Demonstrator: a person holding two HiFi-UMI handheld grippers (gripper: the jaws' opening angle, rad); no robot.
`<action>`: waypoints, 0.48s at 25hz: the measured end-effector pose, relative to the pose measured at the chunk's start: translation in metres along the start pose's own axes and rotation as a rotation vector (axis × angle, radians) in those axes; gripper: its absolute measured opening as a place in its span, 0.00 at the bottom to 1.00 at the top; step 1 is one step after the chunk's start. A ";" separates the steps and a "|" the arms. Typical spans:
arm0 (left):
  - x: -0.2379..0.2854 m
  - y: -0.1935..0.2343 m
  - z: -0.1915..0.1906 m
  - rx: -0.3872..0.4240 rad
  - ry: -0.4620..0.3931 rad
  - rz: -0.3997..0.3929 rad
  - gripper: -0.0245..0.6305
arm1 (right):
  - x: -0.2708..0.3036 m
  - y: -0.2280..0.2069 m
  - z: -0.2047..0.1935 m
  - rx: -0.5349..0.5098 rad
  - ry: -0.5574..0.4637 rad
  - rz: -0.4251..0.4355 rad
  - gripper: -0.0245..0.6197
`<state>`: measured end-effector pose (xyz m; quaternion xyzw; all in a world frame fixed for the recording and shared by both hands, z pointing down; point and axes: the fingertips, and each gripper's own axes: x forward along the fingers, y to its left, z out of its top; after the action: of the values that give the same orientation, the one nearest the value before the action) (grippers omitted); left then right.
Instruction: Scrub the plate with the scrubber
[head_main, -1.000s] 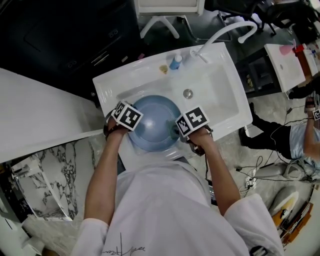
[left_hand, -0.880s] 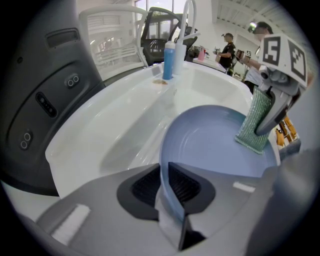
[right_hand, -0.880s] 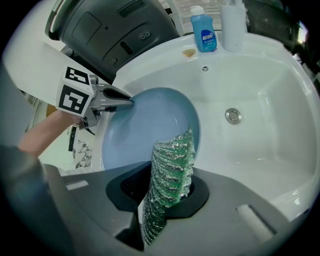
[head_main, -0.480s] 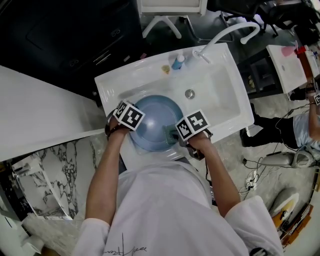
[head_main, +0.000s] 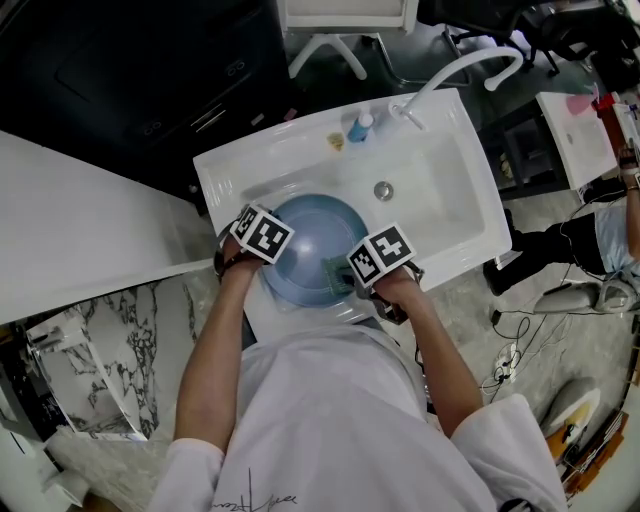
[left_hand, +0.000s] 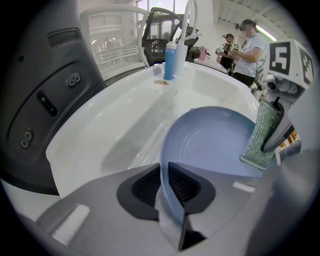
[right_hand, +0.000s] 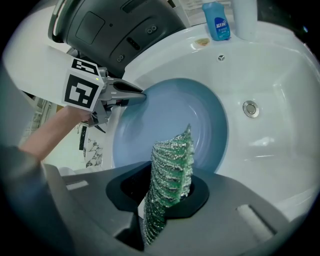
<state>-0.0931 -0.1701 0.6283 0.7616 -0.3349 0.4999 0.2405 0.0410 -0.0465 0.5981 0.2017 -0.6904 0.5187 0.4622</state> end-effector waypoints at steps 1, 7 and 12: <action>0.000 0.000 0.000 0.000 0.000 0.000 0.20 | 0.001 0.001 0.000 -0.002 0.004 0.001 0.14; 0.000 0.001 -0.001 0.000 -0.001 0.002 0.20 | 0.010 0.016 0.004 -0.044 0.029 0.007 0.14; 0.000 0.000 -0.001 0.002 -0.002 0.003 0.20 | 0.021 0.031 0.008 -0.070 0.042 0.029 0.14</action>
<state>-0.0933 -0.1698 0.6289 0.7620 -0.3357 0.4997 0.2388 0.0037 -0.0377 0.5988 0.1643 -0.7010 0.5051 0.4759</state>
